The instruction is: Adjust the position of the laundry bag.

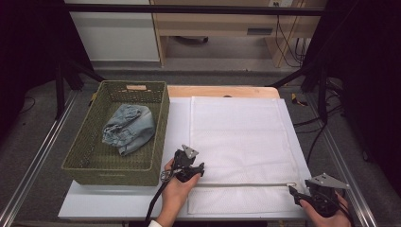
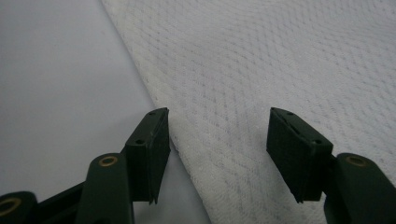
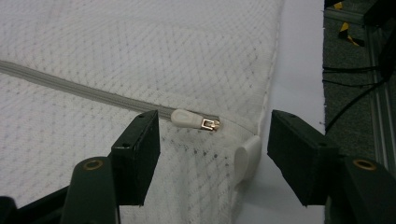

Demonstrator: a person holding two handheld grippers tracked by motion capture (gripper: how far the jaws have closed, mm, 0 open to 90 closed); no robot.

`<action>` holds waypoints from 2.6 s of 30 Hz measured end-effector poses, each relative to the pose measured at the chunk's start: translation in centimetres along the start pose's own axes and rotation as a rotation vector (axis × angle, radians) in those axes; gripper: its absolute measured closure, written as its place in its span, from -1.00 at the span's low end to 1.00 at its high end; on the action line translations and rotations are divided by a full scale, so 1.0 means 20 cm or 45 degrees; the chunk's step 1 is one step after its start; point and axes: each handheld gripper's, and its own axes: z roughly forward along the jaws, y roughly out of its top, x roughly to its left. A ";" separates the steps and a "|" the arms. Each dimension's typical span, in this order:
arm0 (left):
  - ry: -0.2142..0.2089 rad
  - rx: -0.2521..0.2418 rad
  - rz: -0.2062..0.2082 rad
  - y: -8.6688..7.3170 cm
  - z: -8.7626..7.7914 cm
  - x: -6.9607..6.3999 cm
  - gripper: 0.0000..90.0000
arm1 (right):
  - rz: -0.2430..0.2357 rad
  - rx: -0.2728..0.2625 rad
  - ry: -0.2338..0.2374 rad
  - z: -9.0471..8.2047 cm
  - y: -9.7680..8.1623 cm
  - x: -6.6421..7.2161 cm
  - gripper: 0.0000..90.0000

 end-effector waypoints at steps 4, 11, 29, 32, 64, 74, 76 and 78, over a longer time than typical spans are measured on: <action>0.006 -0.001 0.005 0.00 0.00 0.00 -0.11 | -0.010 0.034 -0.015 0.00 -0.02 -0.01 -0.20; 0.005 0.000 0.011 0.00 0.00 0.00 -0.07 | -0.009 0.069 0.006 0.00 -0.06 -0.02 -0.05; -0.006 -0.024 0.047 0.01 0.00 -0.01 0.71 | -0.050 0.090 0.012 0.00 -0.06 0.00 0.47; -0.002 -0.024 0.047 0.01 0.00 -0.01 0.81 | -0.065 0.081 0.010 0.01 -0.06 0.00 0.55; 0.046 -0.056 -0.020 -0.03 -0.04 0.04 0.99 | -0.144 0.065 0.065 0.03 -0.01 0.08 0.80; 0.058 -0.057 -0.028 -0.03 -0.07 0.06 0.99 | -0.156 0.066 0.083 0.03 -0.01 0.09 0.80; 0.056 -0.059 -0.030 -0.03 -0.07 0.07 0.99 | -0.160 0.068 0.084 0.03 -0.01 0.10 0.80; 0.056 -0.059 -0.035 -0.03 -0.07 0.07 0.99 | -0.157 0.067 0.087 0.03 -0.01 0.10 0.80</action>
